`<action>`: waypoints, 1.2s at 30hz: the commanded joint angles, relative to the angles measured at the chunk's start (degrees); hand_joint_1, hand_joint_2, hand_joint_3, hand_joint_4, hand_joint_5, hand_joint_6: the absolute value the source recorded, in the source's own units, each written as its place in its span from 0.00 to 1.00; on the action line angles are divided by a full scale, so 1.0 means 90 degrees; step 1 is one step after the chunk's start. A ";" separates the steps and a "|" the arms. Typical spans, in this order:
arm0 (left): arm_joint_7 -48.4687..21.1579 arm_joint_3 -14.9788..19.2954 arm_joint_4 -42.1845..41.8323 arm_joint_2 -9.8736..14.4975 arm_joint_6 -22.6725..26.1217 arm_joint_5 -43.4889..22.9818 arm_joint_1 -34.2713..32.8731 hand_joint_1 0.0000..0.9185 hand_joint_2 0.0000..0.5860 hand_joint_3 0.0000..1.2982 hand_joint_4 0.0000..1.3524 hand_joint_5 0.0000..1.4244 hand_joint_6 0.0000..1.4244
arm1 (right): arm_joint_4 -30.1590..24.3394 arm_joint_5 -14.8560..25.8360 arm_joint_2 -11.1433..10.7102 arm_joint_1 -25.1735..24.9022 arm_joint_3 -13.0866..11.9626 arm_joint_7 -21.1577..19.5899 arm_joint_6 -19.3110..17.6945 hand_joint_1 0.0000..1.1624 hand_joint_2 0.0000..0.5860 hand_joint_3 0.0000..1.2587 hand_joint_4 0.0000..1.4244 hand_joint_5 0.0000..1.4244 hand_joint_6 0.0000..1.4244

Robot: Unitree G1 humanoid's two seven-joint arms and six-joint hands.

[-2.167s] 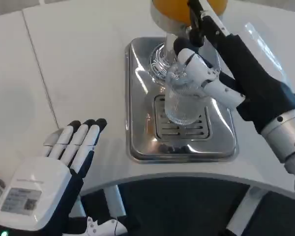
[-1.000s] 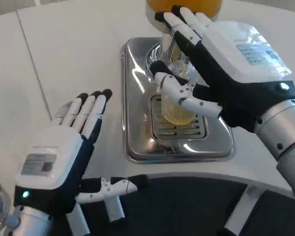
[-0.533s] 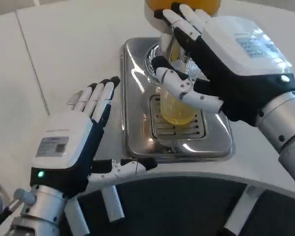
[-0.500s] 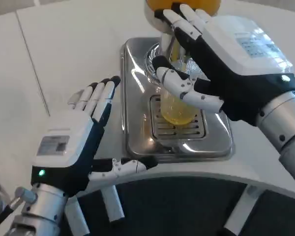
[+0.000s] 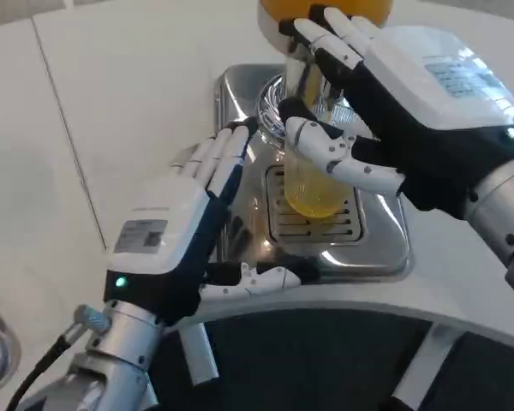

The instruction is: Grasp the cup under the faucet to collect the drink, then remove the cup.

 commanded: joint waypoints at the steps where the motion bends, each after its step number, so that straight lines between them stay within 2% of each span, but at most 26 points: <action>1: 0.0108 -0.0183 0.0126 -0.0139 -0.0032 0.0015 -0.0116 0.22 0.05 0.00 0.00 0.05 0.07 | -0.0103 -0.0017 -0.0043 0.0196 -0.0015 0.0239 -0.0025 0.00 0.89 0.05 0.00 0.01 0.03; 4: 0.0106 -0.0237 0.0154 -0.0194 -0.0007 0.0026 -0.0176 0.23 0.05 0.00 0.00 0.05 0.07 | -0.0111 -0.0031 0.0000 0.0198 -0.0033 0.0228 -0.0001 0.00 0.89 0.05 0.00 0.01 0.03; 8: 0.0098 -0.0282 0.0188 -0.0229 0.0032 0.0038 -0.0243 0.23 0.05 0.00 0.00 0.05 0.07 | -0.0149 -0.0002 0.0215 0.0332 -0.0166 0.0047 0.0173 0.00 0.89 0.05 0.00 0.01 0.03; 15: 0.0094 -0.0335 0.0316 -0.0199 0.0079 0.0045 -0.0334 0.23 0.06 0.00 0.00 0.05 0.07 | -0.0230 -0.0023 0.0225 0.0694 -0.0396 -0.0397 -0.0019 0.02 0.93 0.04 0.00 0.00 0.02; 21: 0.0092 -0.0434 0.0532 -0.0208 0.0088 0.0080 -0.0515 0.22 0.06 0.00 0.00 0.06 0.08 | -0.0481 0.0146 0.0383 0.1253 -0.0798 -0.1009 -0.0069 0.04 0.92 0.03 0.00 0.00 0.01; 24: 0.0106 -0.0460 0.0609 -0.0211 0.0083 0.0070 -0.0580 0.22 0.06 0.00 0.00 0.06 0.08 | -0.0635 0.0388 0.0424 0.1518 -0.1140 -0.1224 -0.0095 0.04 0.92 0.03 0.00 0.00 0.01; 29: 0.0127 -0.0488 0.0761 -0.0244 0.0099 0.0025 -0.0700 0.22 0.06 0.00 0.00 0.07 0.09 | -0.0997 0.0786 0.0383 0.2059 -0.1575 -0.1610 -0.0517 0.07 0.91 0.00 0.00 0.00 0.01; 34: 0.0141 -0.0458 0.0939 -0.0318 0.0092 -0.0125 -0.0828 0.22 0.06 0.00 0.00 0.08 0.11 | -0.1510 0.1214 0.0219 0.2985 -0.2037 -0.1844 -0.1126 0.08 0.91 0.00 0.00 0.00 0.01; 36: 0.0154 -0.0465 0.1003 -0.0332 0.0064 -0.0148 -0.0868 0.22 0.06 0.00 0.00 0.08 0.11 | -0.1684 0.1420 0.0166 0.3546 -0.2288 -0.1973 -0.1434 0.08 0.91 0.00 0.00 0.00 0.01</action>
